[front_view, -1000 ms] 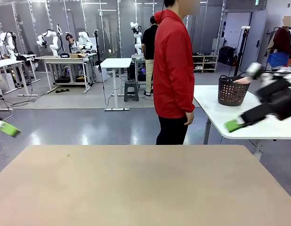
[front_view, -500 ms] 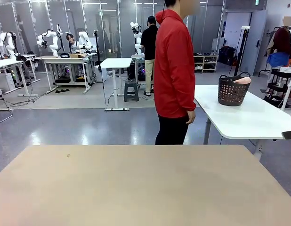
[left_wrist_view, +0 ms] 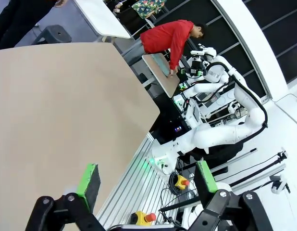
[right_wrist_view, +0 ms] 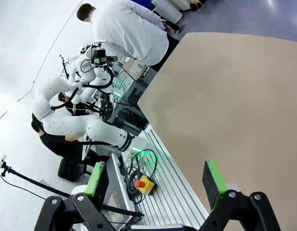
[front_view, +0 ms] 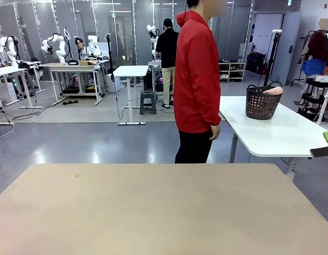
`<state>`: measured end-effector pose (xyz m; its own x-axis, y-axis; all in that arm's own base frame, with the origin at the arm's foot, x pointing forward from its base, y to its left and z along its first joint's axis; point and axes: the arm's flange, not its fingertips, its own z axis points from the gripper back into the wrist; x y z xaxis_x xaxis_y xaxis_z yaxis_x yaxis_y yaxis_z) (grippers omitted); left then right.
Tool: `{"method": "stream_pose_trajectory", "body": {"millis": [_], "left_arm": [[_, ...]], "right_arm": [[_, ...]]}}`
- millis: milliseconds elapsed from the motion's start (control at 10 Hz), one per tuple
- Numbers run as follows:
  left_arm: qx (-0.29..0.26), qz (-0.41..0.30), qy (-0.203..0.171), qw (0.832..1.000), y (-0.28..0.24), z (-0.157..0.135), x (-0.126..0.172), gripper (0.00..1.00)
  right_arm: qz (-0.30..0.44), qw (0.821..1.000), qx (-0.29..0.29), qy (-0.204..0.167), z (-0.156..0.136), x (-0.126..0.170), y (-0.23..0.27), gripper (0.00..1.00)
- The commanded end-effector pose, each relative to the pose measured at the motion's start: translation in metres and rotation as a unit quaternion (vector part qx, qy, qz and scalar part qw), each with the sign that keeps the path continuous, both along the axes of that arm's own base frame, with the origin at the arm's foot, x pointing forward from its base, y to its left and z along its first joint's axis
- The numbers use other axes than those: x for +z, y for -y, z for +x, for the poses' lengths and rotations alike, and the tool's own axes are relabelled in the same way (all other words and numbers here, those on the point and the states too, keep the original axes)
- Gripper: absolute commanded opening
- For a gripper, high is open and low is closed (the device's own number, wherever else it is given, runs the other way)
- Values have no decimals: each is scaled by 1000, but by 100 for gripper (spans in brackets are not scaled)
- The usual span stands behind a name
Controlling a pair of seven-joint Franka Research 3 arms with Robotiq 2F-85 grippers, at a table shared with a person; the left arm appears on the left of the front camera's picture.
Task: Fold the towel.
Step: Grab the top end of the 100 cm Hotel Towel extended by the human.
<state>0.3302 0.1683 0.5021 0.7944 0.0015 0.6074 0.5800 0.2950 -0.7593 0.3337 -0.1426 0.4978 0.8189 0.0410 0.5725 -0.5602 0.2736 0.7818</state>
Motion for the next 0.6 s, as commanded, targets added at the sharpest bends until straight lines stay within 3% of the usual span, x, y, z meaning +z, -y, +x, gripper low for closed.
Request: {"method": "stream_pose_trajectory", "body": {"millis": [0, 500], "left_arm": [[-7, -3, 8, 1000, -3, -4, 0, 100], [-7, -3, 8, 1000, -3, -4, 0, 100]], "right_arm": [[6, 1000, -2, 6, -3, 0, 7, 100], [6, 1000, -2, 6, -3, 0, 7, 100]]}}
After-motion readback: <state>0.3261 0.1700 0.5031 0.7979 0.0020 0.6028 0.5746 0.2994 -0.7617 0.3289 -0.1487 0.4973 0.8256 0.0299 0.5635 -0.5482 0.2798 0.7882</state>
